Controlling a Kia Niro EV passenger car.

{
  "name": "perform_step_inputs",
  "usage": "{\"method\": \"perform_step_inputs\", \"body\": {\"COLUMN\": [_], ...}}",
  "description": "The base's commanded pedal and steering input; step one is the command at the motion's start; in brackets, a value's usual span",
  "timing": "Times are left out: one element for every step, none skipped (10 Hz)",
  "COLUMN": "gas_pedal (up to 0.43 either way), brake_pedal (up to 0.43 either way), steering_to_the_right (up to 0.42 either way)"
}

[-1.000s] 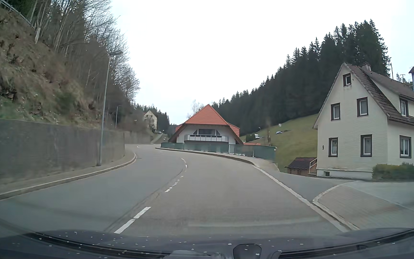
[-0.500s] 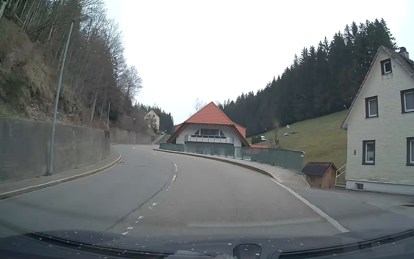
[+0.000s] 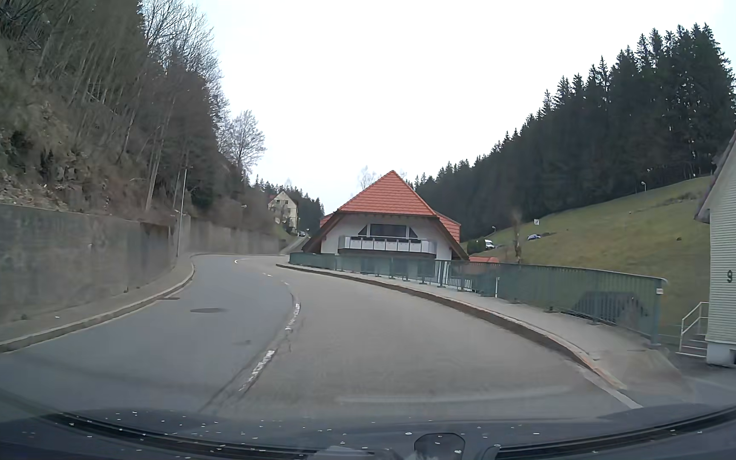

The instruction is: Follow the waypoints while adhering to traffic rules and regulations

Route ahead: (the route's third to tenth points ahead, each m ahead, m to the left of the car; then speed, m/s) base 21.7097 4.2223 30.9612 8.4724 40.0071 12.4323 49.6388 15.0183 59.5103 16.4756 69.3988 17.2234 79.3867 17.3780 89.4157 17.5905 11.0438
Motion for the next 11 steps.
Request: {"method": "perform_step_inputs", "body": {"gas_pedal": [0.189,0.189,0.189,0.189,0.189,0.197,0.197,0.197,0.197,0.197,0.197], "brake_pedal": [0.0,0.0,0.0,0.0,0.0,0.0,0.0,0.0,0.0,0.0,0.0], "steering_to_the_right": [-0.048,-0.055,-0.06,-0.063,-0.066,-0.071,-0.076,-0.078,-0.079,-0.08,-0.081]}}
